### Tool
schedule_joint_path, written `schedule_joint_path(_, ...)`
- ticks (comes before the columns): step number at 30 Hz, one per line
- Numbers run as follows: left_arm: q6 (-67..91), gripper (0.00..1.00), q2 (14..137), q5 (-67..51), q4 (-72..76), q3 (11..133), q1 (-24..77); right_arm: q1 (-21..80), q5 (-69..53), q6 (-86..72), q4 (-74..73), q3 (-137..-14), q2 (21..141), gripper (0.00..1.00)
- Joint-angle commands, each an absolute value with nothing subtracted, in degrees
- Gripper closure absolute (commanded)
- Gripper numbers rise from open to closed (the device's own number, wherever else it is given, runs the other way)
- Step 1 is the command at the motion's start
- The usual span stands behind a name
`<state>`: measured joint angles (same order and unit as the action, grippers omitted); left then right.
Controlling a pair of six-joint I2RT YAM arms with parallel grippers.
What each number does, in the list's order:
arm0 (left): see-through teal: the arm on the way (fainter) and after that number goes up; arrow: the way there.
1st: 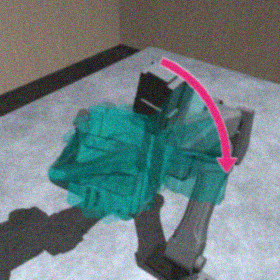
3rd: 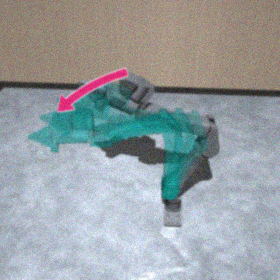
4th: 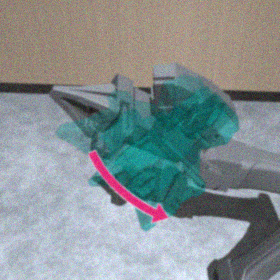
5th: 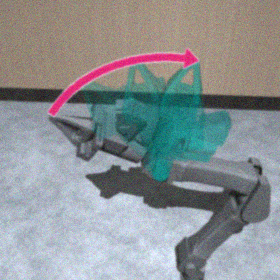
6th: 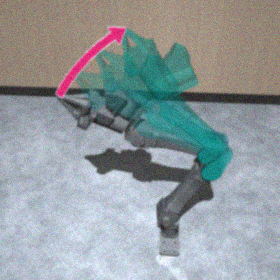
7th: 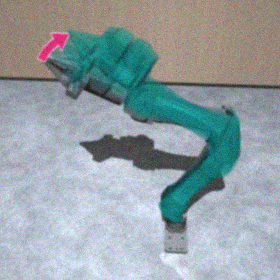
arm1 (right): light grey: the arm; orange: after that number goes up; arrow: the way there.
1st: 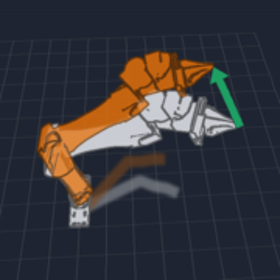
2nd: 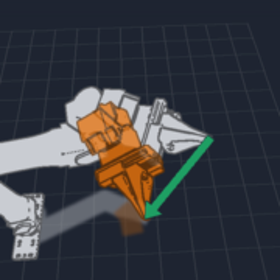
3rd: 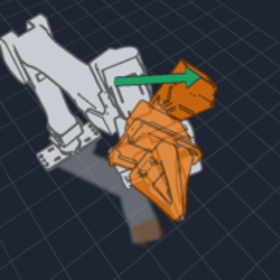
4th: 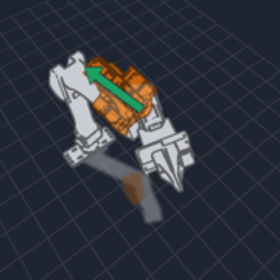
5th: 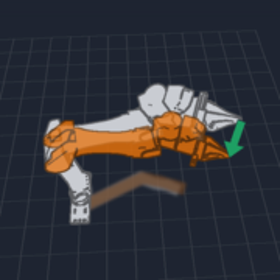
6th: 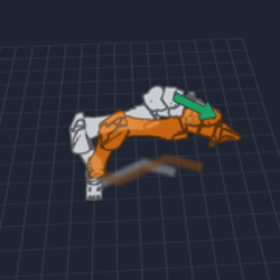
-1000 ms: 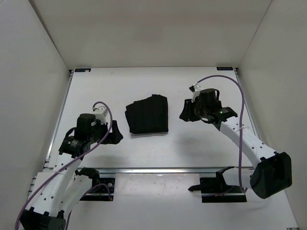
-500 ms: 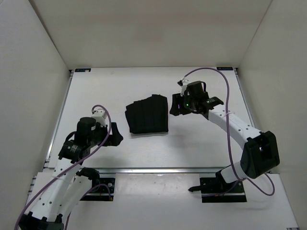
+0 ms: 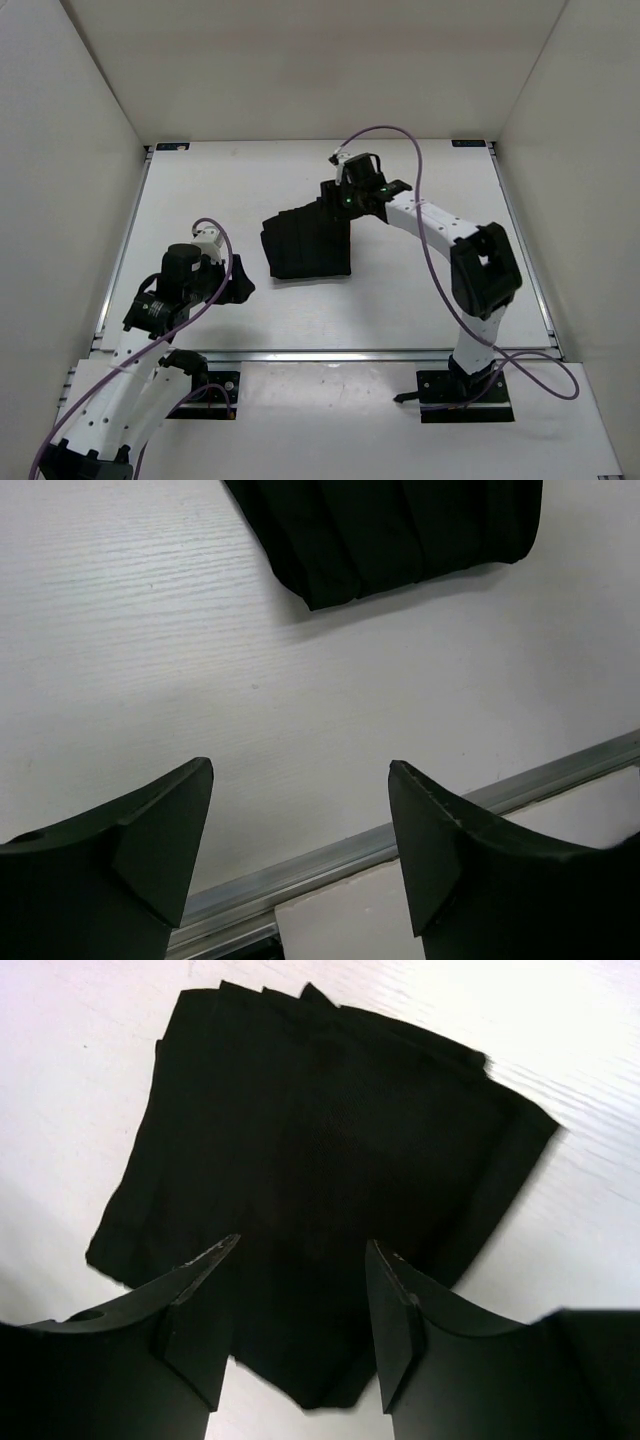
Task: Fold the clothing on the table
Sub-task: Flatten the skirt out
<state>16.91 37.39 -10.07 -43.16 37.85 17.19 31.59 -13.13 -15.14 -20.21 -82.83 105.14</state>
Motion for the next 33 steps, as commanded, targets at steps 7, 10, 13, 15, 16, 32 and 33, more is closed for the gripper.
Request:
schedule_joint_path(7,17.05,0.12,36.47,-9.93,-41.92,37.44,17.76,35.24,-1.94,-16.79,-31.79,-105.79,122.24,0.54)
schedule_joint_path(10,17.05,0.17,36.3,-10.11,-41.84,37.0,17.84,35.94,0.0,-16.52,-35.84,-112.21,124.27,1.0)
schedule_joint_path(13,17.75,0.41,35.86,-8.97,-42.01,37.35,17.49,36.47,2.72,-15.21,-38.75,-118.54,122.71,1.0)
schedule_joint_path(15,17.67,0.52,35.6,-8.7,-42.1,37.18,16.96,37.09,3.6,-13.89,-39.03,-121.72,118.07,1.0)
schedule_joint_path(16,17.49,0.53,35.86,-9.14,-41.93,37.35,17.22,38.13,4.04,-12.93,-37.98,-122.16,116.47,1.0)
schedule_joint_path(32,17.75,0.03,34.19,-8.88,-41.92,36.92,17.93,37.61,2.55,-14.06,-35.16,-109.08,106.95,0.47)
schedule_joint_path(33,17.84,0.02,33.84,-8.7,-41.66,37.09,18.1,37.79,4.72,-14.76,-34.72,-109.33,109.83,0.47)
